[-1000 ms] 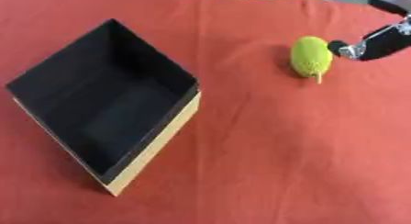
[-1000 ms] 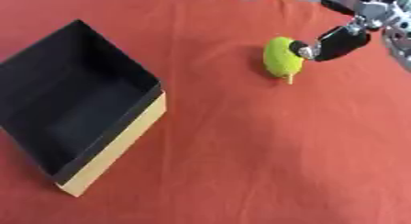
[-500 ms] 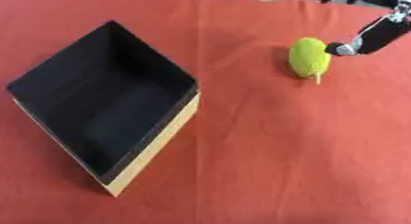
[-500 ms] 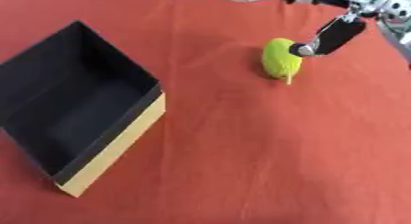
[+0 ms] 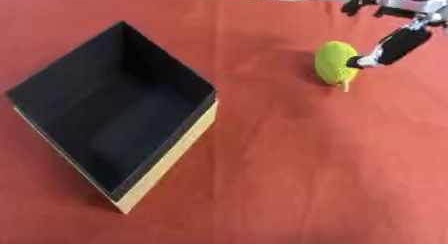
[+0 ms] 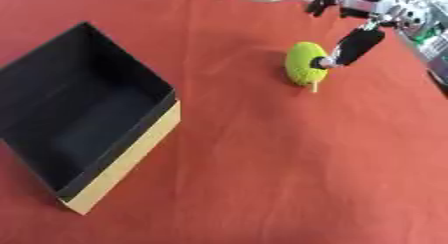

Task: Pick up objects on the table and place them in the box.

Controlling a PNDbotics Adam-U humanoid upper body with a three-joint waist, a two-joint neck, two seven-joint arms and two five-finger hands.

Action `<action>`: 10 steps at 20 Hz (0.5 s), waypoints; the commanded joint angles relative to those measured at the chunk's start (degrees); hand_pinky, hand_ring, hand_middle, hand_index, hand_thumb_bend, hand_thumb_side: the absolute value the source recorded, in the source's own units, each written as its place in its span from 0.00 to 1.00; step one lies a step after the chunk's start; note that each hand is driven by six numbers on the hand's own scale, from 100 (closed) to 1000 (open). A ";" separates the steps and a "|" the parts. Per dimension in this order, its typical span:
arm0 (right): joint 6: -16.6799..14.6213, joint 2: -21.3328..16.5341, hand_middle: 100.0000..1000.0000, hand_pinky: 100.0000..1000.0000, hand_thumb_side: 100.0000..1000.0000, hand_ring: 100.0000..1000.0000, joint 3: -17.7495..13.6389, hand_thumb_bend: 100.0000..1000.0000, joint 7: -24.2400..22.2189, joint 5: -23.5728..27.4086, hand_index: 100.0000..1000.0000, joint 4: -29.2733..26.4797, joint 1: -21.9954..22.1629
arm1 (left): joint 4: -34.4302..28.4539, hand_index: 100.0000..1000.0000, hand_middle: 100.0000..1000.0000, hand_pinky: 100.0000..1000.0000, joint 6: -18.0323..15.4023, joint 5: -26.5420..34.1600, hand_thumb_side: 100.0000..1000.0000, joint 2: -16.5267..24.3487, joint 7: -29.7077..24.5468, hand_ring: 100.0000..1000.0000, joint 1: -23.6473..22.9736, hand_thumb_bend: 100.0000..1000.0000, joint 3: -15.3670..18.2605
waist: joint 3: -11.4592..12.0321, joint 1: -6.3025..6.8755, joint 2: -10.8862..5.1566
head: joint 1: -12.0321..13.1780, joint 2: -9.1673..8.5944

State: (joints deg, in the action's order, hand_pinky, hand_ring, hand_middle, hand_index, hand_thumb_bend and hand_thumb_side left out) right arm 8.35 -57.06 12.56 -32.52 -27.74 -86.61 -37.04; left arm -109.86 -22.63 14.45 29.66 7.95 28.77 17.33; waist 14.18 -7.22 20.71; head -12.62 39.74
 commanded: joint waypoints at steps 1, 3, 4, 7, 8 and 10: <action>-0.81 -0.03 0.83 0.84 0.17 1.00 0.14 0.43 -0.09 -1.22 0.93 2.95 -1.65 | -0.49 0.64 0.50 0.64 -0.06 0.17 0.00 1.64 -0.34 0.50 0.75 0.02 0.04 | 0.06 0.35 -0.94 | -0.26 -0.10; -1.07 0.69 0.83 0.83 0.17 1.00 0.43 0.43 -0.02 -1.51 0.93 4.43 -2.16 | -0.49 0.64 0.50 0.64 -0.01 0.22 0.00 1.60 -0.42 0.50 0.76 0.02 0.04 | 0.10 0.32 -0.87 | -0.27 -0.14; -1.06 1.04 0.83 0.83 0.18 1.00 0.56 0.43 0.08 -1.94 0.93 5.27 -2.38 | -0.49 0.64 0.50 0.64 0.00 0.25 0.00 1.57 -0.47 0.50 0.77 0.02 0.03 | 0.16 0.30 -0.83 | -0.30 -0.20; -0.96 2.24 0.83 0.83 0.19 1.00 0.79 0.44 0.43 -3.54 0.93 8.22 -3.16 | -0.48 0.64 0.50 0.64 0.02 0.34 0.00 1.48 -0.58 0.50 0.79 0.01 0.02 | 0.33 0.30 -0.74 | -0.40 -0.38; -0.99 2.62 0.83 0.83 0.20 1.00 0.89 0.44 0.44 -4.12 0.93 9.27 -3.41 | -0.47 0.64 0.50 0.64 0.02 0.37 0.00 1.46 -0.61 0.50 0.79 0.01 0.02 | 0.39 0.31 -0.71 | -0.43 -0.43; -1.33 3.32 0.83 0.83 0.22 1.00 1.13 0.44 0.23 -5.32 0.93 11.34 -3.86 | -0.45 0.64 0.50 0.64 0.00 0.42 0.00 1.44 -0.65 0.50 0.81 0.01 0.04 | 0.48 0.31 -0.65 | -0.52 -0.50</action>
State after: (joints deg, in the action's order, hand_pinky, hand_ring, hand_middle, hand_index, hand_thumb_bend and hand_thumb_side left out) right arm 7.32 -52.53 14.13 -32.26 -32.03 -76.19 -39.98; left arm -109.85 -22.62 14.67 29.65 7.54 28.83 17.07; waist 14.60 -7.23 21.16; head -12.91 39.71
